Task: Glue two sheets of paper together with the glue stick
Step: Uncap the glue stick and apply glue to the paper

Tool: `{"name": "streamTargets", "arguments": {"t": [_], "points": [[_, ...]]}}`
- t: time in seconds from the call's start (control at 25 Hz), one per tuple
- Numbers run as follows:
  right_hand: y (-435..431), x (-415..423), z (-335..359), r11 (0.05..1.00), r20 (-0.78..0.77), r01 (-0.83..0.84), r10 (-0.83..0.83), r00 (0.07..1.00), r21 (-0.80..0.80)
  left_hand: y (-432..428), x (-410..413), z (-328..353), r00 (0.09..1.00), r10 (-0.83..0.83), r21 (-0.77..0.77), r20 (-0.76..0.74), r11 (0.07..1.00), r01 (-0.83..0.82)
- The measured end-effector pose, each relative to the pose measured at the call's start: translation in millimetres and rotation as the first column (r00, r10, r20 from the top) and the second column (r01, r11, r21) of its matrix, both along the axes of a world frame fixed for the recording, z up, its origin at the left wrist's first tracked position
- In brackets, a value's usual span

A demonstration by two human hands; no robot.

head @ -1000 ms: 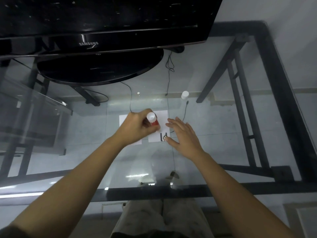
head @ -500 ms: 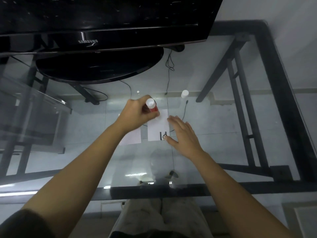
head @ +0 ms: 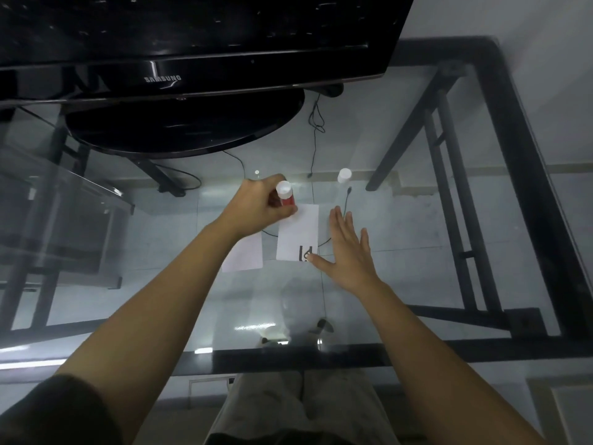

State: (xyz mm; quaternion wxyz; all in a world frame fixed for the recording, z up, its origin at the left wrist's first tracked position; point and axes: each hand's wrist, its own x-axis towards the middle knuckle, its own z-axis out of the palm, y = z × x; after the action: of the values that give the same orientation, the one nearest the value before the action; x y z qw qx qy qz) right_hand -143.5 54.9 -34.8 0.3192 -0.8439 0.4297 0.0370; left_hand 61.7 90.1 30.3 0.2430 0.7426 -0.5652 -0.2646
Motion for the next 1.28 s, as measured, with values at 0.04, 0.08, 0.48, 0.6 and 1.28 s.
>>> {"name": "streamTargets", "arguments": {"t": [0.04, 0.08, 0.48, 0.6, 1.28], "points": [[0, 0, 0, 1.000, 0.004, 0.000, 0.000, 1.000, 0.006, 7, -4, -1, 1.000, -0.013, -0.001, -0.028, 1.000, 0.013], [-1, -1, 1, 1.000, 0.007, -0.001, 0.001, 1.000, 0.011, 16, -10, -3, 0.998, -0.040, 0.004, -0.058, 0.999, 0.040], [-3, 3, 7, 0.998, -0.009, 0.008, -0.007, 1.000, 0.054, -12, 6, -4, 1.000, -0.020, 0.000, 0.021, 1.000, 0.020], [-2, 2, 7, 0.999, 0.001, 0.003, -0.003, 1.000, 0.054, 2, -1, -5, 0.994, -0.106, -0.006, -0.013, 0.994, 0.106], [-2, 0, 2, 0.999, 0.036, 0.013, -0.015, 0.999, 0.048, 11, -19, -7, 0.935, -0.331, -0.015, -0.125, 0.943, 0.332]]}}
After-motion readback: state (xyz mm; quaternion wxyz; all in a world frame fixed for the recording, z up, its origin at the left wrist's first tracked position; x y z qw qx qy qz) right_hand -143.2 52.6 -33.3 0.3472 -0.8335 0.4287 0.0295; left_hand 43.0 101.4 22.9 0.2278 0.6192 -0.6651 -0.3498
